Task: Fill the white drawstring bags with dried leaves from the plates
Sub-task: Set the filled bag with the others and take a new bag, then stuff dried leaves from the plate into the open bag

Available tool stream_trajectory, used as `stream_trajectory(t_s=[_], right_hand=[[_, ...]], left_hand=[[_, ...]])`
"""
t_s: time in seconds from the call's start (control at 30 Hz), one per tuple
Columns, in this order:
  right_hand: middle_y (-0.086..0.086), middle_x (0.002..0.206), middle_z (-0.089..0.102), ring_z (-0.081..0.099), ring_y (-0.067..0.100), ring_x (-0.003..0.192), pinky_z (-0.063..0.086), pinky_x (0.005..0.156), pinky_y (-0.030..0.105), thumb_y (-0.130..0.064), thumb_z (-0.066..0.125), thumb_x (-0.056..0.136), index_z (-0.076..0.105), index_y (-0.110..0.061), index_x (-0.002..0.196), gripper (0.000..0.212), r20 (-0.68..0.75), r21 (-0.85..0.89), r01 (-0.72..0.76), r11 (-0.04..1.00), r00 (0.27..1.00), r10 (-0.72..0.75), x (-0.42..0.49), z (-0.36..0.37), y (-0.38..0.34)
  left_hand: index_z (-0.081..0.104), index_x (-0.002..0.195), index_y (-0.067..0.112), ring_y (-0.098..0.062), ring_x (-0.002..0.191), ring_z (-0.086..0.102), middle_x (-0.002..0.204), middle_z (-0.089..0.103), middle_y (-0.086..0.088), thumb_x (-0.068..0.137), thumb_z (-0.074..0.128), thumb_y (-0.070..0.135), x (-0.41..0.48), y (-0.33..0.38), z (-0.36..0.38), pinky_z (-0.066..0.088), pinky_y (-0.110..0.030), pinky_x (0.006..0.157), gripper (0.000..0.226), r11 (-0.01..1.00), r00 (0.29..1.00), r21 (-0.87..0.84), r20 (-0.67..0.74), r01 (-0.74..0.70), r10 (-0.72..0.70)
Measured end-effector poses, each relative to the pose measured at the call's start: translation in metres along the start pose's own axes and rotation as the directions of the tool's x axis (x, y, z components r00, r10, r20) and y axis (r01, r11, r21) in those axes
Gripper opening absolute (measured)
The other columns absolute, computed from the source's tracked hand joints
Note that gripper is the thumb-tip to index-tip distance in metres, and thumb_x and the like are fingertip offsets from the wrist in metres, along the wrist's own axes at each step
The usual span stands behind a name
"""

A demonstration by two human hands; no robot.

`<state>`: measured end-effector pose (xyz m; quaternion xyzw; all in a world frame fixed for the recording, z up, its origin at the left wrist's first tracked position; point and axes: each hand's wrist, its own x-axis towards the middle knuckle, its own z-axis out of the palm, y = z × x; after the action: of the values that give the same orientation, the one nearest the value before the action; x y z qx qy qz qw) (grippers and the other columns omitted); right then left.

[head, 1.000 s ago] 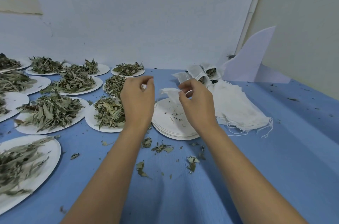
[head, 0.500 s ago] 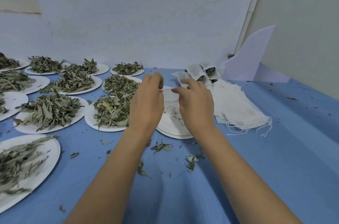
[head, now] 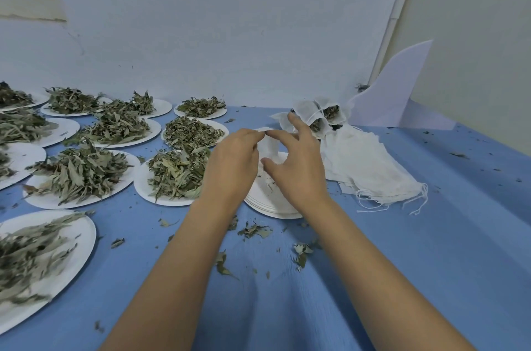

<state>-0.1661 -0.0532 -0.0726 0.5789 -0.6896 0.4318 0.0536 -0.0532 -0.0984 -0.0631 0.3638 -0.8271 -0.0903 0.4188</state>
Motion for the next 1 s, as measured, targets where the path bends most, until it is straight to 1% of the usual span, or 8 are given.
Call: stream_trajectory(t_s=[0.07, 0.13, 0.23, 0.3, 0.4, 0.67, 0.87, 1.0], right_hand=[[-0.008, 0.144, 0.038, 0.042, -0.004, 0.115, 0.033, 0.086, 0.006, -0.016, 0.07, 0.082, 0.065, -0.03, 0.114, 0.036, 0.026, 0.303, -0.079, 0.95, 0.997, 0.075, 0.001, -0.003, -0.004], [-0.008, 0.128, 0.054, 0.055, -0.001, 0.102, 0.046, 0.085, 0.018, -0.017, 0.066, 0.085, 0.068, -0.028, 0.101, 0.02, 0.01, 0.547, -0.173, 0.819, 0.98, 0.2, 0.001, -0.004, -0.012], [-0.003, 0.09, 0.066, 0.061, 0.011, 0.078, 0.05, 0.064, 0.025, -0.016, 0.062, 0.085, 0.067, -0.021, 0.086, 0.007, 0.021, 0.559, -0.247, 0.792, 0.959, 0.284, 0.001, -0.008, -0.022], [0.004, 0.077, 0.069, 0.058, 0.011, 0.061, 0.043, 0.049, 0.018, -0.013, 0.062, 0.084, 0.068, -0.014, 0.079, 0.007, 0.229, 0.443, -0.345, 0.828, 0.936, 0.268, 0.0, -0.009, -0.029], [0.016, 0.081, 0.071, 0.057, 0.012, 0.045, 0.042, 0.041, 0.016, -0.004, 0.055, 0.087, 0.065, 0.004, 0.086, 0.013, 0.582, 0.368, -0.579, 0.727, 0.754, 0.306, -0.003, -0.005, -0.041], [0.017, 0.088, 0.066, 0.064, 0.02, 0.051, 0.049, 0.051, 0.024, -0.007, 0.044, 0.094, 0.053, 0.008, 0.116, 0.028, 0.675, 0.206, -0.699, 0.685, 0.608, 0.417, 0.0, 0.015, -0.06], [0.024, 0.127, 0.047, 0.067, 0.024, 0.052, 0.05, 0.043, 0.019, -0.004, 0.041, 0.095, 0.038, -0.003, 0.13, 0.034, 0.763, 0.368, -0.846, 0.385, 0.511, 0.395, 0.001, 0.025, -0.065], [0.024, 0.1, 0.055, 0.066, 0.019, 0.046, 0.05, 0.043, 0.019, 0.007, 0.038, 0.093, 0.045, 0.001, 0.109, 0.018, 0.761, 0.541, -0.836, 0.097, 0.535, 0.367, 0.0, 0.032, -0.065]], left_hand=[[0.058, 0.129, 0.008, -0.026, 0.111, 0.057, 0.126, 0.061, -0.009, 0.095, 0.046, 0.001, 0.002, -0.002, -0.003, 0.044, -0.036, 0.093, 0.037, 1.0, 1.0, 0.012, -0.017, 0.009, -0.009], [0.055, 0.132, 0.006, -0.026, 0.119, 0.053, 0.131, 0.059, -0.011, 0.097, 0.045, 0.002, 0.004, -0.004, -0.008, 0.037, -0.029, 0.098, 0.037, 0.999, 0.998, 0.012, -0.056, 0.042, -0.041], [0.054, 0.133, 0.005, -0.023, 0.124, 0.051, 0.134, 0.056, -0.011, 0.097, 0.046, 0.004, 0.008, -0.01, -0.021, 0.033, -0.02, 0.1, 0.036, 0.992, 0.982, -0.041, -0.144, 0.117, -0.122], [0.055, 0.132, 0.006, -0.02, 0.123, 0.052, 0.133, 0.058, -0.009, 0.097, 0.047, 0.005, 0.011, -0.016, -0.032, 0.03, -0.012, 0.097, 0.036, 0.98, 0.96, -0.105, -0.208, 0.167, -0.186], [0.056, 0.132, 0.007, -0.018, 0.123, 0.052, 0.133, 0.058, -0.007, 0.097, 0.047, 0.007, 0.012, -0.027, -0.043, 0.027, -0.007, 0.094, 0.035, 0.969, 0.941, -0.14, -0.247, 0.201, -0.231], [0.056, 0.131, 0.009, -0.019, 0.121, 0.053, 0.132, 0.058, -0.006, 0.098, 0.047, 0.006, 0.007, -0.04, -0.052, 0.027, -0.005, 0.092, 0.035, 0.971, 0.94, -0.12, -0.251, 0.206, -0.23], [0.058, 0.13, 0.009, -0.019, 0.121, 0.054, 0.131, 0.06, -0.006, 0.097, 0.047, 0.006, 0.006, -0.047, -0.055, 0.028, -0.008, 0.093, 0.035, 0.963, 0.934, -0.134, -0.244, 0.233, -0.26], [0.06, 0.127, 0.008, -0.017, 0.116, 0.056, 0.127, 0.062, -0.006, 0.096, 0.047, 0.005, 0.002, -0.052, -0.055, 0.027, -0.003, 0.087, 0.034, 0.95, 0.924, -0.162, -0.235, 0.267, -0.3]])
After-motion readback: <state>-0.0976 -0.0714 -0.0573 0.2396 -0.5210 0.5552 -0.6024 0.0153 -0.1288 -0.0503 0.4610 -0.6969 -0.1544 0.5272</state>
